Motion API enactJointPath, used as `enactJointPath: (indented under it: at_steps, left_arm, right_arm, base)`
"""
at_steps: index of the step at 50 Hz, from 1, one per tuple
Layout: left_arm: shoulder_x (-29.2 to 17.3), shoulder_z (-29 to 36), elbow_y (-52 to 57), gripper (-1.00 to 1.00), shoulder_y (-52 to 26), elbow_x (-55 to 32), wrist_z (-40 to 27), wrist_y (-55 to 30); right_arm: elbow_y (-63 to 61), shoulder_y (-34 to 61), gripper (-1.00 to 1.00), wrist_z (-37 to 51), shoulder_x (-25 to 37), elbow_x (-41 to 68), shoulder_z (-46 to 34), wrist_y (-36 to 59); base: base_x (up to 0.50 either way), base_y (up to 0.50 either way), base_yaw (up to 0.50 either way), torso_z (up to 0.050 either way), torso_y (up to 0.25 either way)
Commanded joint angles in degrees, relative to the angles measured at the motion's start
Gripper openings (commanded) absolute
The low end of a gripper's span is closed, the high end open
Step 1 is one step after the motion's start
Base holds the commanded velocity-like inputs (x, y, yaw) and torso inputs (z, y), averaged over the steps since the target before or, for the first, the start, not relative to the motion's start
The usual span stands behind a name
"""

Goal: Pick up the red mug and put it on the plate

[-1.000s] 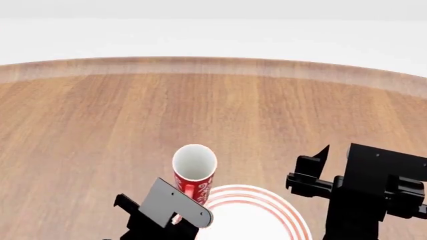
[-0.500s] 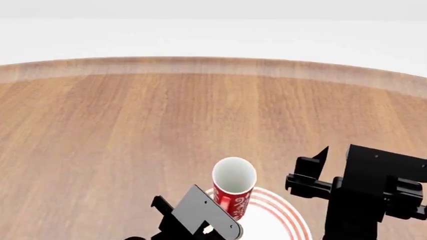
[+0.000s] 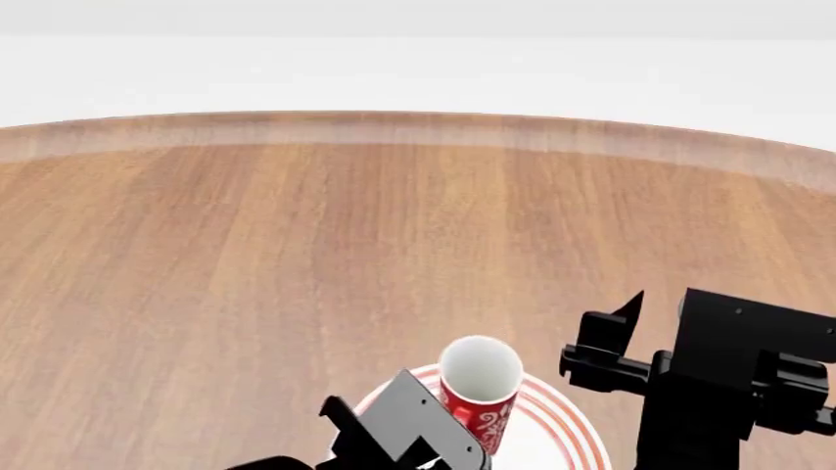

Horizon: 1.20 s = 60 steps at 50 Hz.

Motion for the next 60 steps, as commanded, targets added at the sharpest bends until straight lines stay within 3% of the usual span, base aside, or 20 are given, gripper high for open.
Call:
enactJointPath:
  at_steps: [1,46,47,60]
  left_arm:
    - [0.1,5.5,-2.5,-1.00,-2.1,-5.8,-0.1,0.4]
    - [0.1,5.3,-5.1,-1.00,-1.5,-7.3,6.3,-6.9]
    - [0.1,5.3,-5.1,1.00,-1.4,-7.3,6.1,-6.8]
    - [0.1,5.3,-5.7,1.00,-1.2,-7.8,5.3,-6.7]
  right_arm:
    - [0.3,-0.1,1.00,0.1,0.1,0.2,-0.1,-0.3]
    - [3.0,0.0,1.00,0.4,0.1,0.2,-1.7,-2.9]
    - [3.3,0.0,1.00,0.3,0.1,0.2,-1.7,-3.1]
    - [3.7,0.0,1.00,0.5,0.1,0.4,-1.9,-3.4]
  base:
    - [0.00,0.00,0.00,0.000,0.000]
    - [0.00,0.00,0.00,0.000,0.000]
    - [0.00,0.00,0.00,0.000,0.000]
    - [0.00,0.00,0.00,0.000,0.000]
